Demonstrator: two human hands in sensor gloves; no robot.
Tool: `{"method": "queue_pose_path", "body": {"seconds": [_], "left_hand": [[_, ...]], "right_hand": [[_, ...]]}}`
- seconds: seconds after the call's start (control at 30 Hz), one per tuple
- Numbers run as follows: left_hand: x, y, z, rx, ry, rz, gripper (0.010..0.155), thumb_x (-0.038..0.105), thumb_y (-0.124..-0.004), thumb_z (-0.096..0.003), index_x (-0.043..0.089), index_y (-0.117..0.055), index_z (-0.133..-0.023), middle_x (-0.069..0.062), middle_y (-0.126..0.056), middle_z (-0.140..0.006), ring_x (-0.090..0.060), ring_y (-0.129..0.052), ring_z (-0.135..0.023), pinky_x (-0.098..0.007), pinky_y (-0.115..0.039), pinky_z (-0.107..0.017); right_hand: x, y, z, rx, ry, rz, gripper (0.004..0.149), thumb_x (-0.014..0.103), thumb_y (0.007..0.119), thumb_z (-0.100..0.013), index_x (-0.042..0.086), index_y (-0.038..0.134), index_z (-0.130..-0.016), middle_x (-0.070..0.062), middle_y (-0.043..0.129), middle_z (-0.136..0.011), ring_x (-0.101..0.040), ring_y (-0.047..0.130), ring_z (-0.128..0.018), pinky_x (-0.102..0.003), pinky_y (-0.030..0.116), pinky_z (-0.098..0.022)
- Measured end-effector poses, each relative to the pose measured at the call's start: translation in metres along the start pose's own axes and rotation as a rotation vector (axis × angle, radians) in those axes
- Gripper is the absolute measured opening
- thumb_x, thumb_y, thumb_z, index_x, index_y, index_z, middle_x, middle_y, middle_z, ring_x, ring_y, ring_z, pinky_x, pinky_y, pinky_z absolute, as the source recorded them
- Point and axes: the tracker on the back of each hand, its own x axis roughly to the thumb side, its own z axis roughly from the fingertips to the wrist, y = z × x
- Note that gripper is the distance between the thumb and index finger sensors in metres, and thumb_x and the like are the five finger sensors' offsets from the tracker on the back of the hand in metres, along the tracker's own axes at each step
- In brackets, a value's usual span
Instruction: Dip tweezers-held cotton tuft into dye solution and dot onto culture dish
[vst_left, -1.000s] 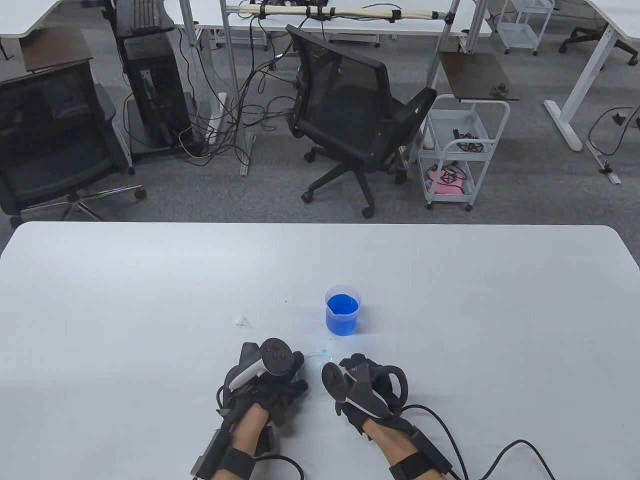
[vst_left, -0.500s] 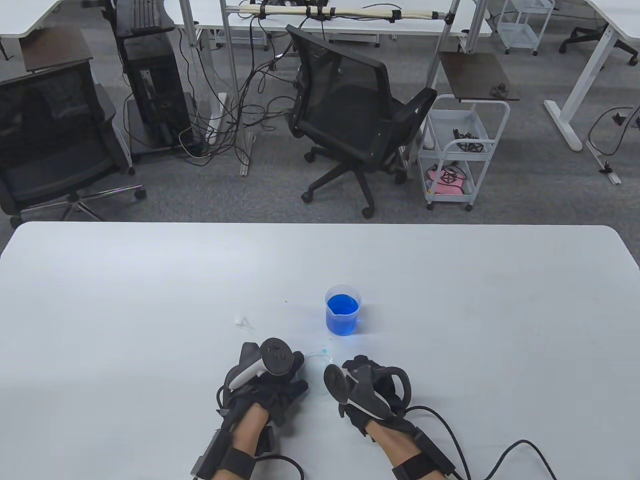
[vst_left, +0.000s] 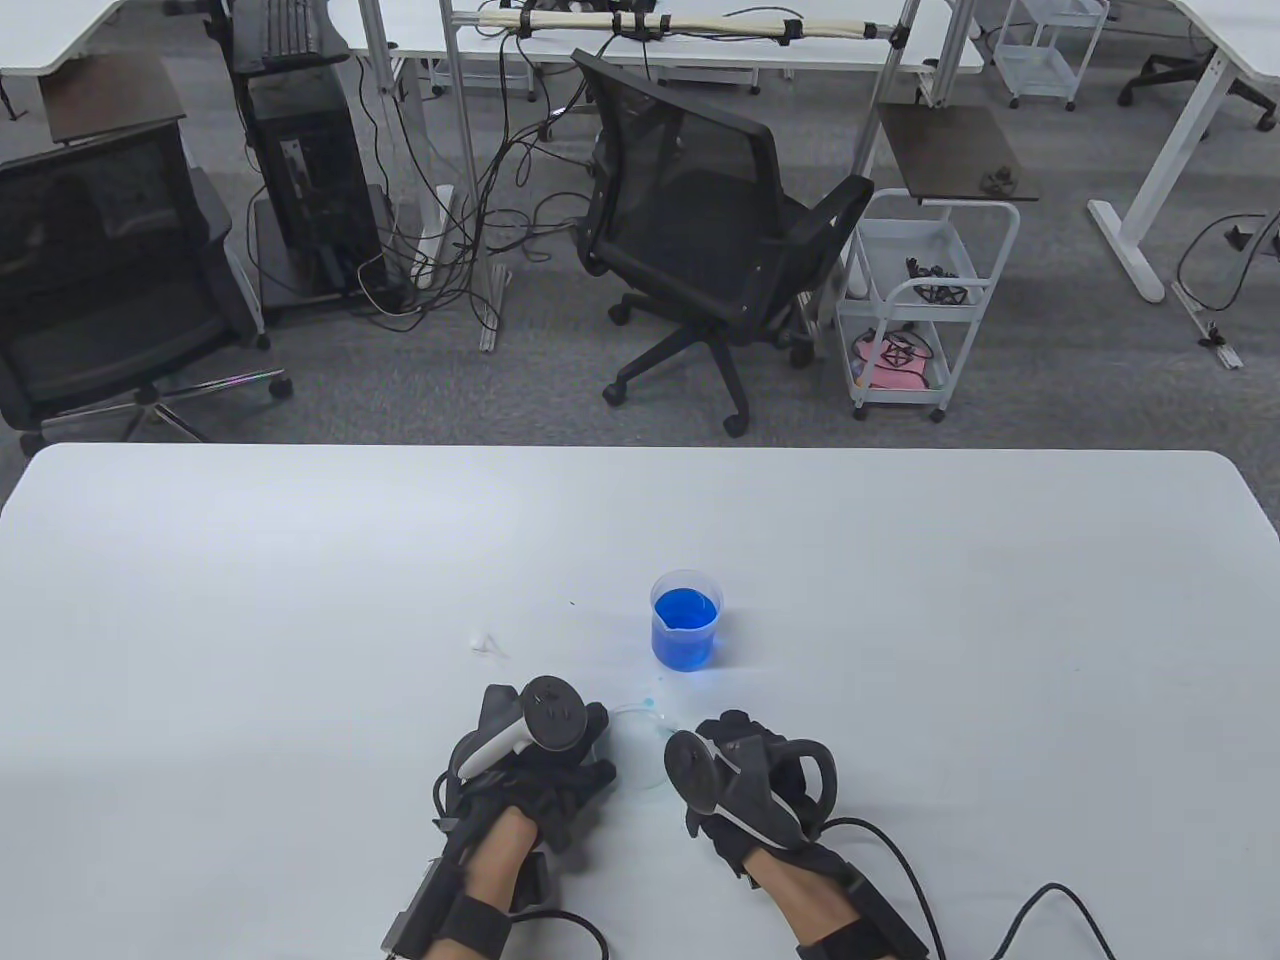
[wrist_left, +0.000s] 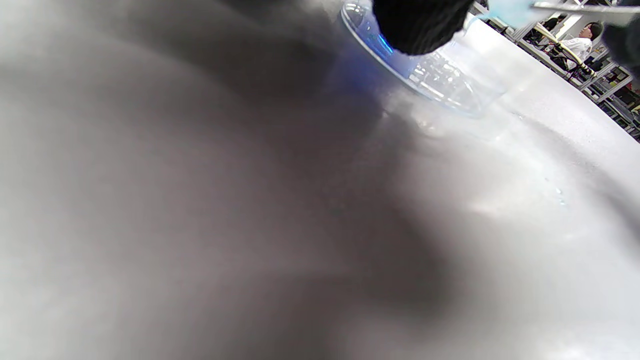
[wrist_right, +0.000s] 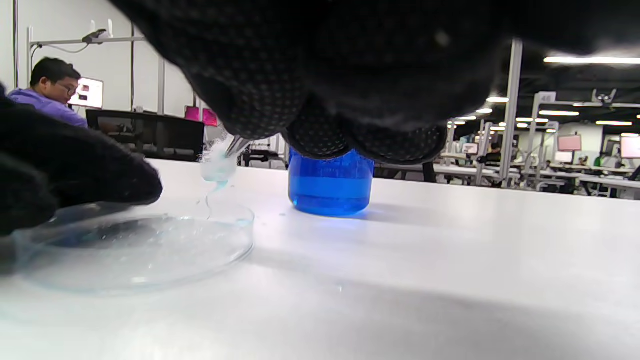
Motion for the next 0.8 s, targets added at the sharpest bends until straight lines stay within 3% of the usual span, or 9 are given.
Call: {"method": "queue_pose_path", "body": {"seconds": [0.23,0.6,0.8], "left_hand": [[0.000,0.001,0.000,-0.001,-0.001,0.003,0.069,0.046,-0.064,-0.0631,0.026,-0.024,-0.115,-0.022,-0.009,-0.122,-0.052,-0.008,-0.105,-0.077,-0.016,-0.066],[-0.001,0.001,0.000,-0.003,0.002,0.004,0.069,0.046,-0.064,-0.0631,0.027,-0.024,-0.115,-0.021,-0.008,-0.122,-0.051,-0.007,-0.105,-0.077,-0.016,-0.067],[-0.001,0.001,0.000,-0.003,0.005,0.003,0.069,0.046,-0.064,-0.0631,0.027,-0.024,-0.115,-0.021,-0.008,-0.122,-0.051,-0.007,-0.105,-0.077,-0.016,-0.067]], "right_hand": [[0.011,0.017,-0.001,0.053,-0.039,0.061,0.041,0.028,0.093,-0.027,-0.001,0.105,-0.053,-0.025,0.104,-0.052,-0.016,0.098,-0.016,-0.031,0.089,-0.005],[0.004,-0.005,0.004,-0.007,-0.021,-0.022,0.041,0.028,0.093,-0.027,-0.001,0.105,-0.053,-0.025,0.104,-0.052,-0.016,0.098,-0.016,-0.030,0.089,-0.005],[0.014,0.008,0.007,0.042,-0.061,0.016,0.041,0.028,0.093,-0.027,-0.001,0.105,-0.053,-0.025,0.104,-0.053,-0.016,0.098,-0.016,-0.031,0.089,-0.005]]}}
